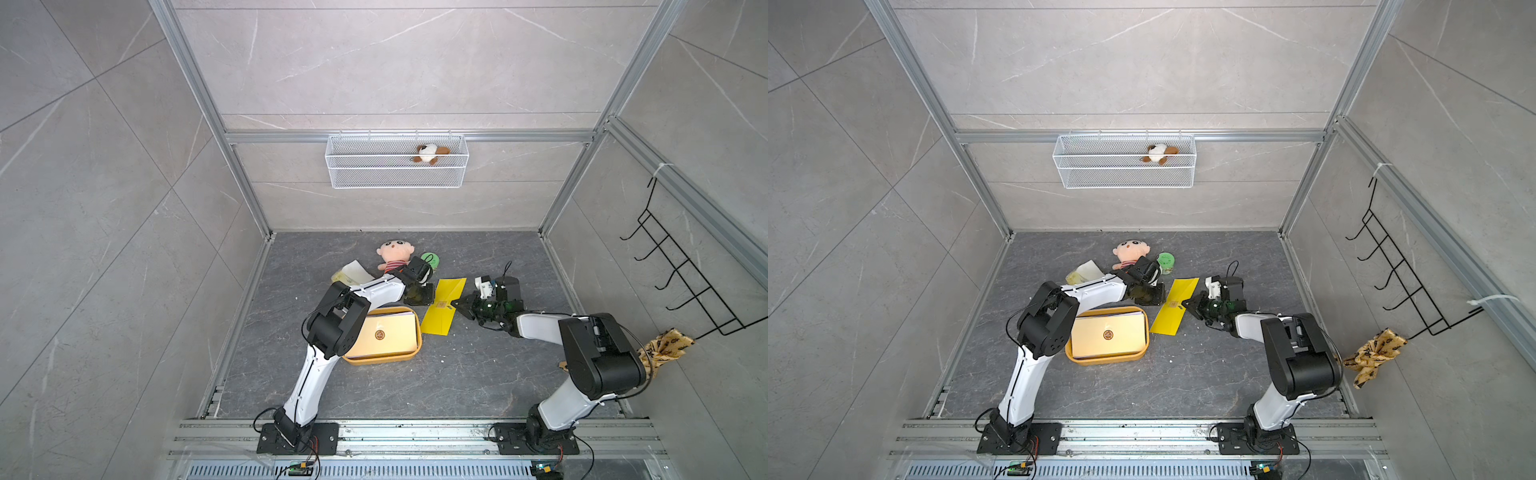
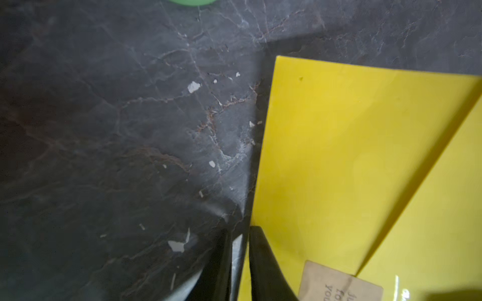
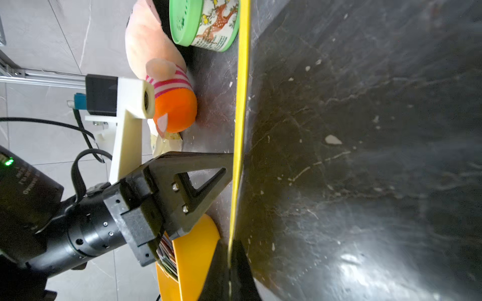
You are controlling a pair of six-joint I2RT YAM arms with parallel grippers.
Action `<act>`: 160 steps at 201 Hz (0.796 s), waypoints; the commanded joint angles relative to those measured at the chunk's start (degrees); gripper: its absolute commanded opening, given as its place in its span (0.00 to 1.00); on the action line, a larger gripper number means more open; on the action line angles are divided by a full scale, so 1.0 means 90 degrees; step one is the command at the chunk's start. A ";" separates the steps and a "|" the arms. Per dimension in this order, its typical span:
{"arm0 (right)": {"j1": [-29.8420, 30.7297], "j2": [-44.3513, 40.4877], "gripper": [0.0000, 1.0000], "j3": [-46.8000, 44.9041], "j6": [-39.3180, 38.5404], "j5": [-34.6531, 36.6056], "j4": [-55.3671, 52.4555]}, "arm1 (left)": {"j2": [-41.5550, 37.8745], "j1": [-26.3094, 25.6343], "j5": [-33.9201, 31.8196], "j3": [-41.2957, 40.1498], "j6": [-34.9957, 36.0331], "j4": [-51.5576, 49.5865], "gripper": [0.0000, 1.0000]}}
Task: Put the sealed envelopes into the storage box
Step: Pick up the envelope from the center of the board, then place the envelope in the storage box.
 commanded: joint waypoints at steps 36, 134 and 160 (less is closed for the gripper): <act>-0.0021 -0.1544 0.00 0.0931 -0.2373 0.0681 -0.3176 | -0.1213 -0.0069 -0.0329 -0.0250 -0.0148 -0.0226 0.35; 0.2154 -0.1514 0.00 0.4534 -0.6176 0.2372 -0.6874 | -0.4988 0.0140 -0.2543 -0.2950 -0.0360 -0.0256 0.43; 0.2985 -0.0914 0.00 0.5593 -0.7267 0.2743 -0.7598 | -0.6485 0.0697 -0.3093 -0.4205 -0.0657 -0.0569 0.47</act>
